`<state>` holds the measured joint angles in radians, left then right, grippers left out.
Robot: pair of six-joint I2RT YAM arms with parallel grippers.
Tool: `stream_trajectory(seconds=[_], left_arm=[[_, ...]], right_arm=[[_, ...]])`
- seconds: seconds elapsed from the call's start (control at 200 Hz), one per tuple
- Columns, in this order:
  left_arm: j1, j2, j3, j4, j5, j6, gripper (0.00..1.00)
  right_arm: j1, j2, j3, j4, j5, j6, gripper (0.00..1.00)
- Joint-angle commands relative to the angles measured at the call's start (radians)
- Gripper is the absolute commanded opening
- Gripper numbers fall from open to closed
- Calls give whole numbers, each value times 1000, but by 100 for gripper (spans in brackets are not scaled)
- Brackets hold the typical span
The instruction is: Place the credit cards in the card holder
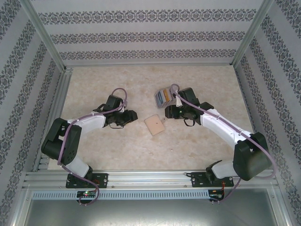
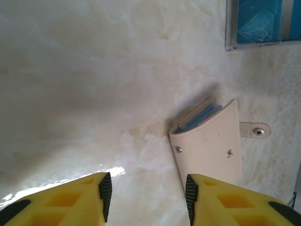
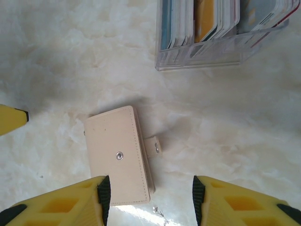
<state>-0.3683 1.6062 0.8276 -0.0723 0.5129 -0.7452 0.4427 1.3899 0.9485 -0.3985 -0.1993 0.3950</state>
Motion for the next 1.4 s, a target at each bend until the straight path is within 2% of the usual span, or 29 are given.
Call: stream_trajectory(seconds=[0.0,0.215,0.345,0.625,1.394], left_arm=[[-41,29,54,32,11,-4,50],[-102,108,101,24,4,-24,47],[-128,148,127,-1,-13,-22,47],[-134,202,164,-32,-14,-21,47],[-153,246,207,-64,-20,-10,47]], right_arm=[[-33,-7,-39,66,-106,29,52],[-64,113,-49,88,-200,11,50],[-64,161,-48,100,-214,-2,47],[-64,199,-48,101,-227,-33,46],[-67,277,4,115,-230,-38,30]])
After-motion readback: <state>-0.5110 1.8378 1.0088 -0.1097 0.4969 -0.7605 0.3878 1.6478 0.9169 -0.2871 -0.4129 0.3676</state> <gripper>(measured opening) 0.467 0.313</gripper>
